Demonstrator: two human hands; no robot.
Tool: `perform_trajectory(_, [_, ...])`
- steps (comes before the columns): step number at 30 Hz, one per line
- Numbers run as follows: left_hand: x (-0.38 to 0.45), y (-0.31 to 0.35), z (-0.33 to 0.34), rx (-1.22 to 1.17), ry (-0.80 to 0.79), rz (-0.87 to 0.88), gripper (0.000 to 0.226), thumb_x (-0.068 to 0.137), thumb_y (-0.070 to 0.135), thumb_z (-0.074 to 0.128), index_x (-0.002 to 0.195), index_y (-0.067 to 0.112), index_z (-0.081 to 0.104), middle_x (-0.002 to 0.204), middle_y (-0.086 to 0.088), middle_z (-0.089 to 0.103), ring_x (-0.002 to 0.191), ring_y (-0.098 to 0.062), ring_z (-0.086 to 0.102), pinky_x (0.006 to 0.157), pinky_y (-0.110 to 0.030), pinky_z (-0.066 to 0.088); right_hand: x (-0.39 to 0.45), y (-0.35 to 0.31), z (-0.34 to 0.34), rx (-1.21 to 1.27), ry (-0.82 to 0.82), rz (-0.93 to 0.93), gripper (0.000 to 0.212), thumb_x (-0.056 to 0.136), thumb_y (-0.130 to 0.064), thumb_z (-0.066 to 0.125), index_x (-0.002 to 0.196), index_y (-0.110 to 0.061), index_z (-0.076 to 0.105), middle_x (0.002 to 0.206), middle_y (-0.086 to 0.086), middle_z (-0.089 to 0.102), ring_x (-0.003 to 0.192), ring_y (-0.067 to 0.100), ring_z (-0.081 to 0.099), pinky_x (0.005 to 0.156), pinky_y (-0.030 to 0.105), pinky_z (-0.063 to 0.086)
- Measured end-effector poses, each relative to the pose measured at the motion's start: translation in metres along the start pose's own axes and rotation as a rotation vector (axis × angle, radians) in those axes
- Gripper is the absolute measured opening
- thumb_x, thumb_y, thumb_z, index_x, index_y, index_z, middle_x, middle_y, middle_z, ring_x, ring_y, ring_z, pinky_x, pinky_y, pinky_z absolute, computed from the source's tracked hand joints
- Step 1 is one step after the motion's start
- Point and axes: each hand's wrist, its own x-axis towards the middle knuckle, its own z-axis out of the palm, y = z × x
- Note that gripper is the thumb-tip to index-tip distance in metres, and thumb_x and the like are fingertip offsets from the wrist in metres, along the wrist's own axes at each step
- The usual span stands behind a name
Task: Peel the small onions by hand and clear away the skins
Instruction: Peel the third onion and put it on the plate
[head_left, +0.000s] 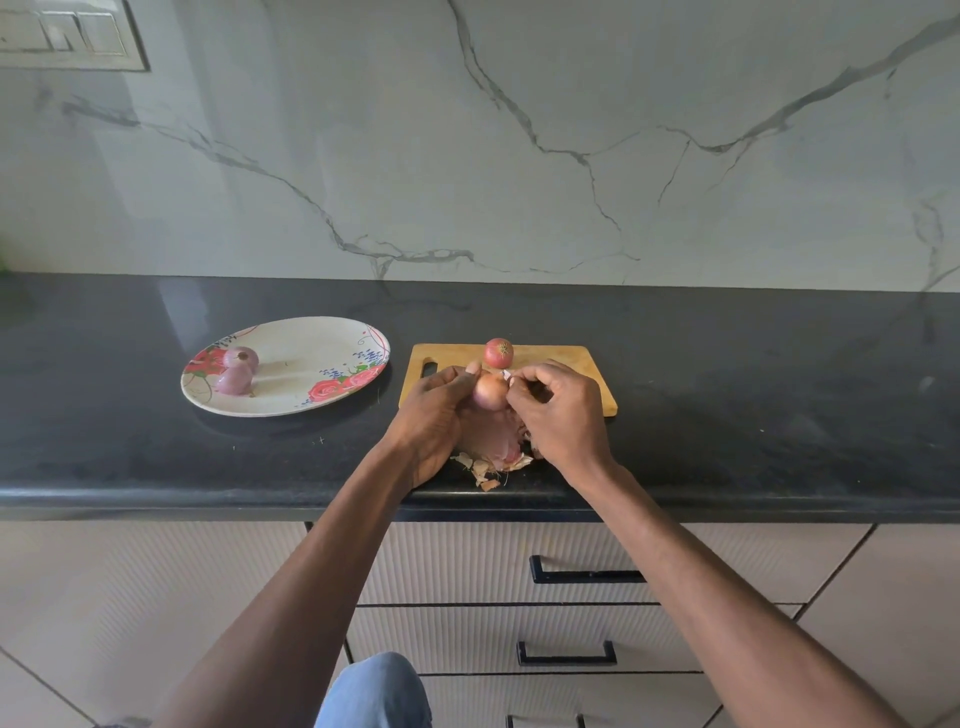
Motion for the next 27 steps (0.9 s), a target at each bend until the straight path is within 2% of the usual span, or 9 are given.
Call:
perform_trajectory(5, [0.0016, 0.0009, -0.0004, -0.058, 0.016, -0.006, 0.025, 0.105, 0.017, 0.051, 0.113, -0.006, 0.06, 0.097, -0.024, 0.07, 0.075, -0.025, 0.068, 0.061, -0.025, 0.059, 0.004, 0.0006, 0.0001, 0.082, -0.023, 0.114, 0.004, 0.09, -0.007, 0.072, 0.09, -0.007, 0.076, 0.086, -0.006, 0.071, 0.079, -0.001, 0.065, 0.072, 0.01, 0.049])
perform_trajectory(8, [0.0026, 0.0014, 0.0004, -0.035, 0.021, -0.013, 0.025, 0.104, 0.007, 0.047, 0.118, -0.007, 0.061, 0.103, -0.021, 0.07, 0.081, -0.023, 0.068, 0.065, -0.023, 0.059, 0.005, 0.0023, -0.0009, 0.101, -0.014, 0.106, 0.005, 0.091, -0.011, 0.072, 0.092, -0.008, 0.076, 0.087, -0.009, 0.07, 0.082, -0.003, 0.065, 0.072, 0.01, 0.048])
perform_trajectory(11, [0.0023, 0.0019, -0.0002, -0.044, 0.022, -0.013, 0.023, 0.103, 0.005, 0.047, 0.116, -0.007, 0.062, 0.099, -0.021, 0.069, 0.076, -0.023, 0.067, 0.061, -0.023, 0.058, 0.0053, 0.0032, -0.0007, 0.102, -0.037, 0.039, 0.013, 0.087, -0.014, 0.077, 0.098, -0.007, 0.077, 0.096, -0.002, 0.073, 0.089, 0.005, 0.067, 0.076, 0.015, 0.052])
perform_trajectory(14, [0.0023, 0.0014, -0.0017, -0.065, 0.036, -0.011, 0.014, 0.102, 0.006, 0.052, 0.108, -0.003, 0.061, 0.092, -0.019, 0.07, 0.07, -0.023, 0.068, 0.057, -0.024, 0.057, 0.0053, 0.0037, 0.0006, 0.087, -0.053, -0.007, 0.02, 0.085, -0.013, 0.08, 0.104, -0.005, 0.078, 0.102, 0.002, 0.074, 0.094, 0.007, 0.067, 0.081, 0.015, 0.052])
perform_trajectory(22, [0.0034, -0.0003, -0.0021, -0.009, 0.059, 0.017, 0.009, 0.097, 0.008, 0.06, 0.098, 0.001, 0.065, 0.082, -0.014, 0.071, 0.064, -0.018, 0.067, 0.055, -0.022, 0.055, 0.0062, 0.008, -0.0014, 0.15, -0.067, 0.068, 0.014, 0.084, -0.008, 0.08, 0.098, -0.004, 0.08, 0.094, -0.001, 0.075, 0.09, 0.006, 0.069, 0.079, 0.014, 0.053])
perform_trajectory(25, [0.0046, -0.0019, -0.0035, 0.059, 0.078, 0.033, 0.012, 0.097, 0.011, 0.062, 0.094, 0.0, 0.066, 0.077, -0.015, 0.069, 0.058, -0.018, 0.062, 0.051, -0.024, 0.051, 0.0033, 0.0061, 0.0008, 0.117, -0.062, 0.006, 0.011, 0.082, -0.002, 0.079, 0.093, -0.001, 0.079, 0.09, -0.001, 0.074, 0.087, 0.008, 0.069, 0.077, 0.012, 0.053])
perform_trajectory(27, [0.005, -0.0035, -0.0049, 0.109, 0.083, 0.031, 0.017, 0.097, 0.013, 0.063, 0.094, -0.003, 0.066, 0.076, -0.015, 0.068, 0.056, -0.018, 0.059, 0.051, -0.025, 0.049, 0.0013, 0.005, 0.0014, 0.08, -0.05, -0.057, 0.007, 0.081, -0.001, 0.078, 0.088, 0.0, 0.079, 0.087, 0.004, 0.075, 0.08, 0.013, 0.07, 0.074, 0.02, 0.056])
